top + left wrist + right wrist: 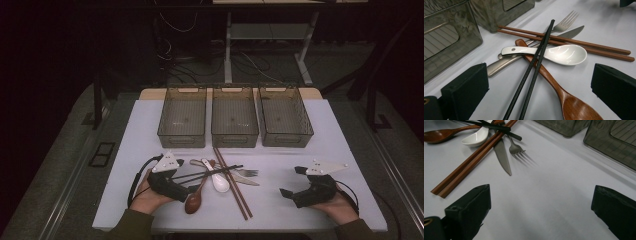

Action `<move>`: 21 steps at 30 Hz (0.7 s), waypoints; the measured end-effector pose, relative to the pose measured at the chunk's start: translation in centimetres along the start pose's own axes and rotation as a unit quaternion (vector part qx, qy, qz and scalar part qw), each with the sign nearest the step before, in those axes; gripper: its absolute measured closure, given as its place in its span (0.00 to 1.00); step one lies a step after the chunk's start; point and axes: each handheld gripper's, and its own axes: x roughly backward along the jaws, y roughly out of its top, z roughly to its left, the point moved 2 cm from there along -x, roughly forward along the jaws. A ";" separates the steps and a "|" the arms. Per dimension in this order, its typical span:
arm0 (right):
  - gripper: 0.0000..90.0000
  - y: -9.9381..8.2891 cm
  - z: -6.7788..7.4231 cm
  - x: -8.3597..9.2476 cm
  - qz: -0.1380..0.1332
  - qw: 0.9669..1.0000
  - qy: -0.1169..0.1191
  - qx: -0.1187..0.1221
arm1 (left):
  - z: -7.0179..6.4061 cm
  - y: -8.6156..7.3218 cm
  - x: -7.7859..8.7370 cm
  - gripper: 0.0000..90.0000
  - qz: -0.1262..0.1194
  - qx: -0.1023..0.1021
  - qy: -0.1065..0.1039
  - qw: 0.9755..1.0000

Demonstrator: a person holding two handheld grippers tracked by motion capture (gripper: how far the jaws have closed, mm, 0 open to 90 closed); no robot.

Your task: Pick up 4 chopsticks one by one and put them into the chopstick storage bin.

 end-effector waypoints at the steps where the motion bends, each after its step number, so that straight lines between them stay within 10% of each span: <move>1: 0.03 0.0 0.0 0.0 0.000 1.000 0.000 0.000 | 0.0 0.0 0.0 0.01 0.000 0.000 -0.001 1.000; 21: 0.03 0.2 0.1 0.0 -0.008 1.000 0.012 -0.004 | -0.2 0.9 -0.4 0.18 -0.005 0.000 -0.017 1.000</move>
